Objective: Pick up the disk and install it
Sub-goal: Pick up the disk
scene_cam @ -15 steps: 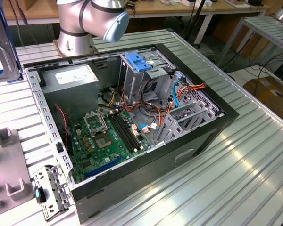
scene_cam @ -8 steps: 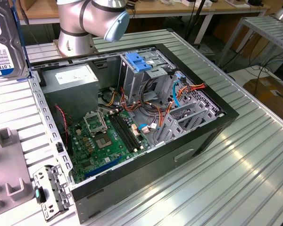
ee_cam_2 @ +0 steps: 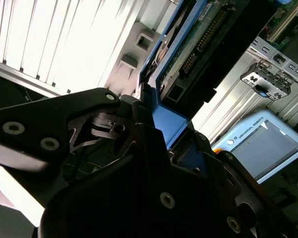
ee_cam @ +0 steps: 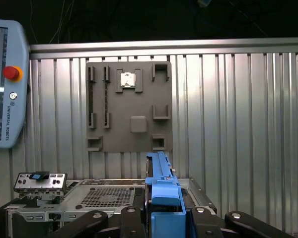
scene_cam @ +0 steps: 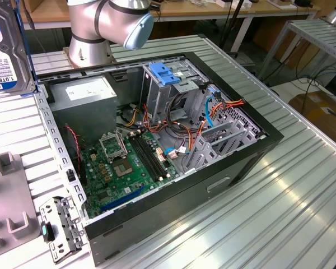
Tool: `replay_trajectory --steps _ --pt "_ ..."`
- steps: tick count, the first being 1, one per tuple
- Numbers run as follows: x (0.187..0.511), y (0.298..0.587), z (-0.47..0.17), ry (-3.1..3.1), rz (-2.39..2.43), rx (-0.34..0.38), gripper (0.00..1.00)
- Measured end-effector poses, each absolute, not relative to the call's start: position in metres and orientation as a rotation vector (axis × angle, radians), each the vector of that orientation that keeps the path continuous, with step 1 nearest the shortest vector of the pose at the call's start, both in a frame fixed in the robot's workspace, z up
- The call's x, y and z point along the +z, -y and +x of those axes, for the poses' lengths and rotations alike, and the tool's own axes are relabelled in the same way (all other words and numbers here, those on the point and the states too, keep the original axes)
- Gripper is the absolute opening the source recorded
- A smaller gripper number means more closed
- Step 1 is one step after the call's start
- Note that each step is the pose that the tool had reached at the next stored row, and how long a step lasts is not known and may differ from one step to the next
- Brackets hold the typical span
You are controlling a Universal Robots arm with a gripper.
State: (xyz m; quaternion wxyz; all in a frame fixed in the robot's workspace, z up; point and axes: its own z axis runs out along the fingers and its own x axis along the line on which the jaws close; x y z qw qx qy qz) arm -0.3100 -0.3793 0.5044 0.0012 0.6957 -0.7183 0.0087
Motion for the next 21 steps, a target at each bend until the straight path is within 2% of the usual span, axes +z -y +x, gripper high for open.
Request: replay_trajectory --steps 21 --pt "0.504 0.379 -0.282 2.255 2.184 0.027 0.37"
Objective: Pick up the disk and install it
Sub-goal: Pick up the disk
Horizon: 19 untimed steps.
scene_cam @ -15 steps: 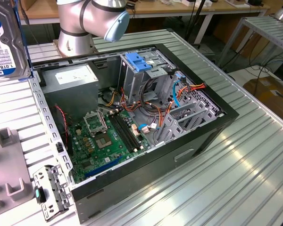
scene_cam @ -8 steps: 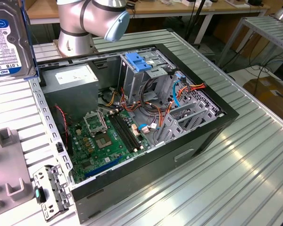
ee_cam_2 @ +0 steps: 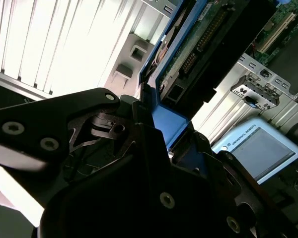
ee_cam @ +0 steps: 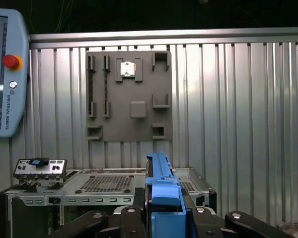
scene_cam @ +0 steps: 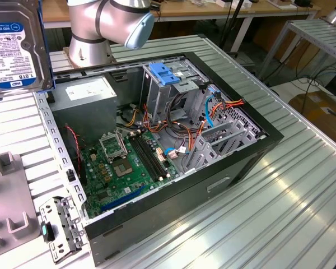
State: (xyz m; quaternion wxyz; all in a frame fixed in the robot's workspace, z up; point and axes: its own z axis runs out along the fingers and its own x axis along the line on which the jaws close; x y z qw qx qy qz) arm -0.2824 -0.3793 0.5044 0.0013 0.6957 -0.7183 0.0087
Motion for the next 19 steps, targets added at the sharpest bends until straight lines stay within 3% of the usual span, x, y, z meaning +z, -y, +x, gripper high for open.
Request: replay_trajectory --steps 19 --pt "0.504 0.379 -0.257 2.255 2.184 0.027 0.37"
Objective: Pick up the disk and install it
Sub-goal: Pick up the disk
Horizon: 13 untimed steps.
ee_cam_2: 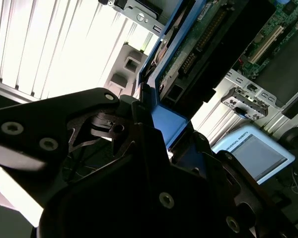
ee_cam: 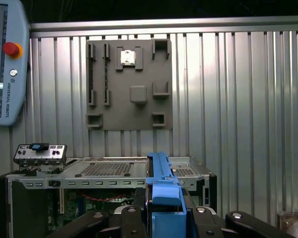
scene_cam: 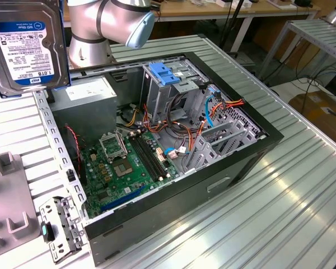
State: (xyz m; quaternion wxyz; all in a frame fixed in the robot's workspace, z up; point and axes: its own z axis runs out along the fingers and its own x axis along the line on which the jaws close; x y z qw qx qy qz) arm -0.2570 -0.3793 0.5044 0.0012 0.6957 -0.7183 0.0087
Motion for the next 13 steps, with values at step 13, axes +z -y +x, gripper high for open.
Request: replay_trajectory --steps 13 --pt "0.504 0.379 -0.243 2.255 2.184 0.028 0.37"
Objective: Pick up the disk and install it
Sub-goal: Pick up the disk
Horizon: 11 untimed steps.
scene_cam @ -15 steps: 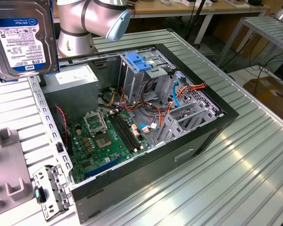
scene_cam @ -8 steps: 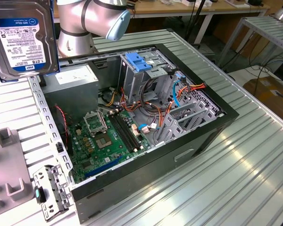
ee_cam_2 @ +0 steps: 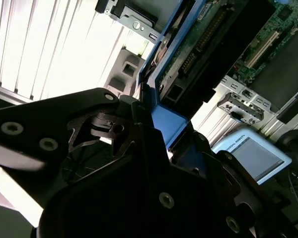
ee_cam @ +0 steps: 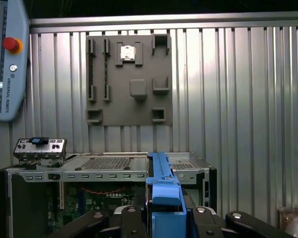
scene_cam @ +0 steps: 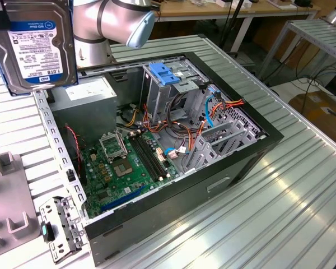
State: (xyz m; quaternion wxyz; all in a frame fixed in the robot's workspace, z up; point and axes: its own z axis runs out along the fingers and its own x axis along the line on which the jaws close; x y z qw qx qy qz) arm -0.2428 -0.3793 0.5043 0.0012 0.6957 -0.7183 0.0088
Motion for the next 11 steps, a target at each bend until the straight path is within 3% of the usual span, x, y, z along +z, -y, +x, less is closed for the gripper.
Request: replay_trajectory --steps 11 --pt "0.504 0.379 -0.219 2.255 2.184 0.027 0.37"
